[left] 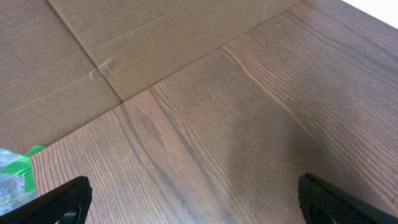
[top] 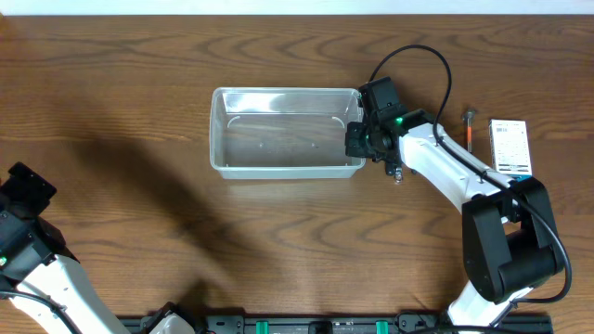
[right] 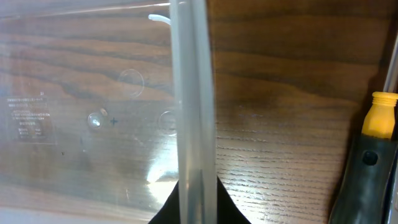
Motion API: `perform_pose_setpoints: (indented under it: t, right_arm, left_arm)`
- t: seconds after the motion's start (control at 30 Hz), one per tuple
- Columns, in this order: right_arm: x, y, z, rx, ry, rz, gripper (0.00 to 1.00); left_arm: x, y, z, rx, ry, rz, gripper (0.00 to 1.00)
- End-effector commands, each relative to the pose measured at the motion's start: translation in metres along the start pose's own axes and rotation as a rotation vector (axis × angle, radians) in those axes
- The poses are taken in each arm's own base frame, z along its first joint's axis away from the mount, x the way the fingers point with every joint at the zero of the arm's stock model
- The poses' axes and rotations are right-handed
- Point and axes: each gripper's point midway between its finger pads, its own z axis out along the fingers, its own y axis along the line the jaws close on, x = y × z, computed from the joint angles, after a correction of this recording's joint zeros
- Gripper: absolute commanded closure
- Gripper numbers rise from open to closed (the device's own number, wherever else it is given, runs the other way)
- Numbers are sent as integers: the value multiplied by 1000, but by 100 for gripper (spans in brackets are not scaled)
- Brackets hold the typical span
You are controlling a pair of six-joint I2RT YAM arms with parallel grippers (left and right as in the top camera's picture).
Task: Pack container
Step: 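Release the container and move the right gripper to the white box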
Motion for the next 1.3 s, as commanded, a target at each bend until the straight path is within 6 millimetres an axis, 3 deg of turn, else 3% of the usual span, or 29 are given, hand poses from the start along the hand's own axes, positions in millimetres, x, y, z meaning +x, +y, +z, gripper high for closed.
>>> perform_pose_setpoints:
  t: [0.0,0.1,0.2,0.27,0.37,0.5,0.63,0.77,0.87,0.97,1.13,1.27]
  right_arm:
    - [2,2,2,4,7,39,86]
    - [0,3,1,-1,0,57,85]
    - [-5,7,-6,-12,-20,57,60]
    - [-12,11,-18,-29,-52,43,57]
    - [-32,16,-52,-66,-144,5,40]
    - [-65,10,-127,-92,-338,-56,25]
    - [-77,-48,-187,64,-470,15,21]
    - [-62,-134,-208,289,-429,105,17]
    - [-48,-195,-207,424,-356,167,8]
    - [-45,-241,-200,463,-325,269,1]
    - [-57,-272,-174,354,-294,185,1]
    - [-52,-291,-148,304,-222,76,1]
  left_arm:
    - [-11,4,-5,-15,-27,-8,2]
    - [-11,4,-5,-15,-27,-8,2]
    - [-11,4,-5,-15,-27,-8,2]
    - [-11,4,-5,-15,-27,-8,2]
    - [-11,4,-5,-15,-27,-8,2]
    - [-11,4,-5,-15,-27,-8,2]
    - [-11,4,-5,-15,-27,-8,2]
    - [-11,4,-5,-15,-27,-8,2]
    - [-11,4,-5,-15,-27,-8,2]
    - [-11,4,-5,-15,-27,-8,2]
    - [-11,4,-5,-15,-27,-8,2]
    - [-11,4,-5,-15,-27,-8,2]
